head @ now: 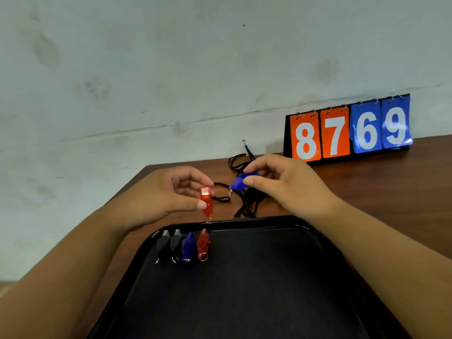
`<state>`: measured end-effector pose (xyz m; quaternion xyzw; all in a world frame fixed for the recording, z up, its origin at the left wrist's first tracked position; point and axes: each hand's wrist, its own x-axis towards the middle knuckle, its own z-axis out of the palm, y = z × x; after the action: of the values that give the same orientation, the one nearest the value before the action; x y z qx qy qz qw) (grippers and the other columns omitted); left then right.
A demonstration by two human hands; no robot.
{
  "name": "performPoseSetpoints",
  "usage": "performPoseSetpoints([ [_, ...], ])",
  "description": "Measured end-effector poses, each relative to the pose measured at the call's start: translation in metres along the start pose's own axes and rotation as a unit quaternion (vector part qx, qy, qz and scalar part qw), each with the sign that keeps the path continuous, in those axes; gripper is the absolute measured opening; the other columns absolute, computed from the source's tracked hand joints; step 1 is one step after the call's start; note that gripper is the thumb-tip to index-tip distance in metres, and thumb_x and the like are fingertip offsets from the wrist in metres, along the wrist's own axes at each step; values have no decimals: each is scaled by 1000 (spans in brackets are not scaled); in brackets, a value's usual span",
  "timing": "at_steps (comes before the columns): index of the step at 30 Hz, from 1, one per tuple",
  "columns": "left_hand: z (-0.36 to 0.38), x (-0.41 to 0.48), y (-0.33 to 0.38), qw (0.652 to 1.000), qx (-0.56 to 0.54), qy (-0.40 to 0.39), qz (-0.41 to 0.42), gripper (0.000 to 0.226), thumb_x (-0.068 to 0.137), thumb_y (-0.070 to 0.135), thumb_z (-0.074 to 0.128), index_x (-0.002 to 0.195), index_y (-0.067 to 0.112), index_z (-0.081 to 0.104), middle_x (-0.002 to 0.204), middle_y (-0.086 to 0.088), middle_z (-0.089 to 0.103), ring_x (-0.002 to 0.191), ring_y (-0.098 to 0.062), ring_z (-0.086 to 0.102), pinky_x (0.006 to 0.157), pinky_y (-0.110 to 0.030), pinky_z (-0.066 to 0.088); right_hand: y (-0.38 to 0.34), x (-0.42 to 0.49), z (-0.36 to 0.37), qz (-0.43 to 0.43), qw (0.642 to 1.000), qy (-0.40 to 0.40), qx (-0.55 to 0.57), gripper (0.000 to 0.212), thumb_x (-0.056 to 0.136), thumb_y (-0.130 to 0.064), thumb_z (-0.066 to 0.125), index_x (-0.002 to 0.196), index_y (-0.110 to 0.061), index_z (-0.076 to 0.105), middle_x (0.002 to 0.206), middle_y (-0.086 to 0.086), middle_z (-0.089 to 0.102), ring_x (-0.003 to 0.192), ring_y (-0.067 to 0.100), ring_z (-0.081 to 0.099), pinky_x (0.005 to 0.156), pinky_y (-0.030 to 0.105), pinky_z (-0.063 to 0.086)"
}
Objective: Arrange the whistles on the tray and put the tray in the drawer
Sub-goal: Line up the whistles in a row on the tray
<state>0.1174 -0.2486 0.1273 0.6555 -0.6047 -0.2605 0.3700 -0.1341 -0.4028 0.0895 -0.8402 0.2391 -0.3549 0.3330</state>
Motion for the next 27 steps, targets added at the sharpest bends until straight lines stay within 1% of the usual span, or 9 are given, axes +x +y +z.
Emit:
performPoseSetpoints([
  [2,-3,-7,-11,1000,-23,3,-8,41,84,3,87,121,18,77,114,-5,81,111,-23,77,97,-28,61,-8,-2,13,-2,997,-75,-9,13,98,-40,77,110,-44,78,98,-19,75,98,-4,67,77,11,52],
  [4,0,-9,-15,999,-48,-14,-19,41,82,4,88,120,16,77,112,-9,81,108,-25,78,92,-27,63,-11,-7,16,-4,991,-133,-21,10,100,-41,74,109,-44,78,99,-26,74,97,-6,68,76,9,50],
  [6,0,-10,-21,997,-65,-33,-21,42,80,7,89,120,14,76,111,-11,80,103,-23,77,91,-28,64,-11,-8,22,-15,981,-183,-67,12,103,-45,68,112,-46,77,107,-29,73,104,-9,66,81,9,48],
  [10,3,-7,-25,999,-23,-23,-7,36,82,17,89,116,18,78,107,-6,81,98,-16,78,87,-24,63,-8,-7,28,-14,960,-255,-114,15,106,-44,65,115,-44,76,112,-24,74,109,-9,65,88,13,48],
  [14,11,-8,-26,999,-7,-41,-5,32,85,17,89,116,20,78,103,-1,82,92,-9,78,78,-18,59,-8,-4,31,-35,944,-285,-162,17,106,-45,62,117,-43,75,112,-25,69,111,-8,62,91,14,46],
  [18,17,-7,-28,998,35,-44,9,30,86,23,90,113,25,77,100,2,82,91,-9,78,79,-16,57,-3,-2,32,-52,934,-295,-194,21,105,-51,59,117,-44,75,109,-24,64,109,-5,60,93,19,45],
  [23,20,-6,-30,995,99,-34,2,27,84,31,92,107,30,78,95,9,82,80,2,74,75,-10,52,-3,-1,34,-53,925,-302,-222,34,103,-56,52,130,-48,71,112,-24,63,110,-3,60,93,18,45],
  [26,23,-5,-30,994,105,-41,2,28,83,35,92,107,31,79,95,10,82,80,2,73,75,-11,53,-5,-2,36,-61,925,-300,-224,53,95,-66,43,137,-47,70,111,-25,61,109,-3,59,92,18,44],
  [27,24,-5,-31,993,108,-44,3,28,83,35,92,107,31,79,95,10,82,80,1,74,76,-11,53,-5,-2,37,-64,923,-302,-230,54,96,-66,43,139,-46,69,110,-25,60,109,-4,58,92,17,43],
])
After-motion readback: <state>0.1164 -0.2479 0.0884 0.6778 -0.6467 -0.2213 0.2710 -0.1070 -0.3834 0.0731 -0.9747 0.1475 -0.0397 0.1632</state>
